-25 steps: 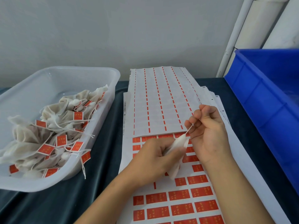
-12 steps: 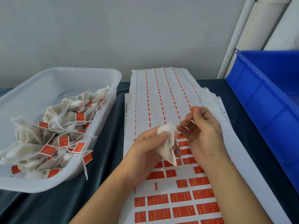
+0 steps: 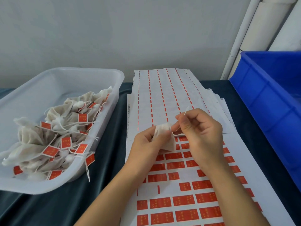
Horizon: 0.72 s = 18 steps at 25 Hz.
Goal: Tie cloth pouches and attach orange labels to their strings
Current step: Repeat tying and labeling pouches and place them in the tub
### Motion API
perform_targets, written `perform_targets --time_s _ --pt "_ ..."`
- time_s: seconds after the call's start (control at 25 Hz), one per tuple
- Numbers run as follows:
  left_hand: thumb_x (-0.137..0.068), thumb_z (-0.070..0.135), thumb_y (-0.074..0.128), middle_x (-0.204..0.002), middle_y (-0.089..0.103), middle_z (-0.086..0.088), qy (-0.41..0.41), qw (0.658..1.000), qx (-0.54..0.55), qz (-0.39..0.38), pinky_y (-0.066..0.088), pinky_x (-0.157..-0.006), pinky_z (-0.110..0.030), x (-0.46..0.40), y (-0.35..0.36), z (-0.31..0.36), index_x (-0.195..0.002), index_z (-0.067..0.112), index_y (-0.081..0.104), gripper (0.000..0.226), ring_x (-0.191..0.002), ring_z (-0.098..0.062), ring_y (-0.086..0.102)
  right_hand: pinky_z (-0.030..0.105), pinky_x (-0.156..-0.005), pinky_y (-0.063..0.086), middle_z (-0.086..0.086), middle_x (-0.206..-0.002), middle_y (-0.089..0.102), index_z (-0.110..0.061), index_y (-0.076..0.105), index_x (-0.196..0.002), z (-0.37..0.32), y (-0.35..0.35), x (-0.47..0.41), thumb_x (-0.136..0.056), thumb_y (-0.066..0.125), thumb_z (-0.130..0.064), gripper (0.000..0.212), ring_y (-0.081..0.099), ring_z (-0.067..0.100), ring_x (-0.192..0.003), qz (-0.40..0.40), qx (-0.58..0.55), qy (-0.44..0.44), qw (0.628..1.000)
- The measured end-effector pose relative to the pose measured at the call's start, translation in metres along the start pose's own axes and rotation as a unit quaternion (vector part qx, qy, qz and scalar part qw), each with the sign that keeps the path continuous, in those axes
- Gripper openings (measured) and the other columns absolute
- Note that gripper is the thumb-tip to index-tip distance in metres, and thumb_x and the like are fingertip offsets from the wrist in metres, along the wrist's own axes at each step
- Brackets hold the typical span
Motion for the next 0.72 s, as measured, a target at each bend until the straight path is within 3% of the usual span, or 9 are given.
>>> perform_targets --time_s 0.2,0.32,0.44,0.6,0.72 --pt "-0.096 0.035 0.073 -0.077 0.074 -0.007 0.057 0.991 -0.116 -0.023 0.062 -0.062 -0.036 -0.004 0.003 0.001 -0.087 0.011 0.071 0.025 -0.069 -0.028 0.073 0.026 -0.083 0.060 -0.012 -0.097 0.073 -0.024 0.072 -0.095 0.004 0.007 -0.001 -0.096 0.064 -0.036 0.014 0.069 0.014 -0.101 -0.080 0.019 -0.013 0.996" --pt "-0.098 0.033 0.071 -0.077 0.075 -0.002 0.070 0.988 -0.128 -0.047 0.061 -0.061 -0.026 0.000 0.005 0.001 -0.087 0.019 0.074 0.017 -0.068 -0.022 0.074 0.029 -0.080 0.061 -0.011 -0.093 0.074 -0.024 0.074 -0.097 0.009 0.011 0.001 -0.098 0.066 -0.029 0.009 0.071 0.015 -0.096 -0.131 0.026 0.009 0.991" --pt "-0.098 0.037 0.071 -0.079 0.074 0.000 0.074 0.984 -0.157 -0.028 0.061 -0.062 -0.033 0.001 0.006 0.000 -0.089 0.024 0.073 0.016 -0.070 -0.021 0.072 0.030 -0.076 0.062 -0.011 -0.088 0.074 -0.025 0.074 -0.094 0.011 0.007 0.000 -0.097 0.067 -0.029 0.008 0.072 0.015 -0.090 -0.104 0.020 0.013 0.994" --pt "-0.095 0.030 0.074 -0.077 0.071 0.005 0.083 0.983 -0.166 0.005 0.052 -0.059 -0.016 0.001 -0.001 0.003 -0.087 0.026 0.071 0.009 -0.065 -0.007 0.065 0.028 -0.074 0.062 -0.010 -0.085 0.073 -0.026 0.075 -0.094 0.011 0.007 0.000 -0.096 0.066 -0.037 0.014 0.071 0.016 -0.087 -0.086 0.014 0.024 0.996" --pt "-0.096 0.030 0.072 -0.076 0.071 0.010 0.083 0.982 -0.168 0.023 0.051 -0.059 -0.014 0.003 -0.001 0.004 -0.086 0.029 0.070 0.010 -0.068 -0.007 0.066 0.025 -0.074 0.061 -0.011 -0.085 0.073 -0.026 0.075 -0.094 0.013 0.008 0.000 -0.095 0.065 -0.038 0.015 0.071 0.015 -0.088 -0.082 0.006 0.038 0.996"
Point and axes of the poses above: each hand's wrist, its own x-axis away from the middle knuckle, its own y-axis out of the palm, z = x × y, the point moved 4 cm from there along -x, towards the middle knuckle
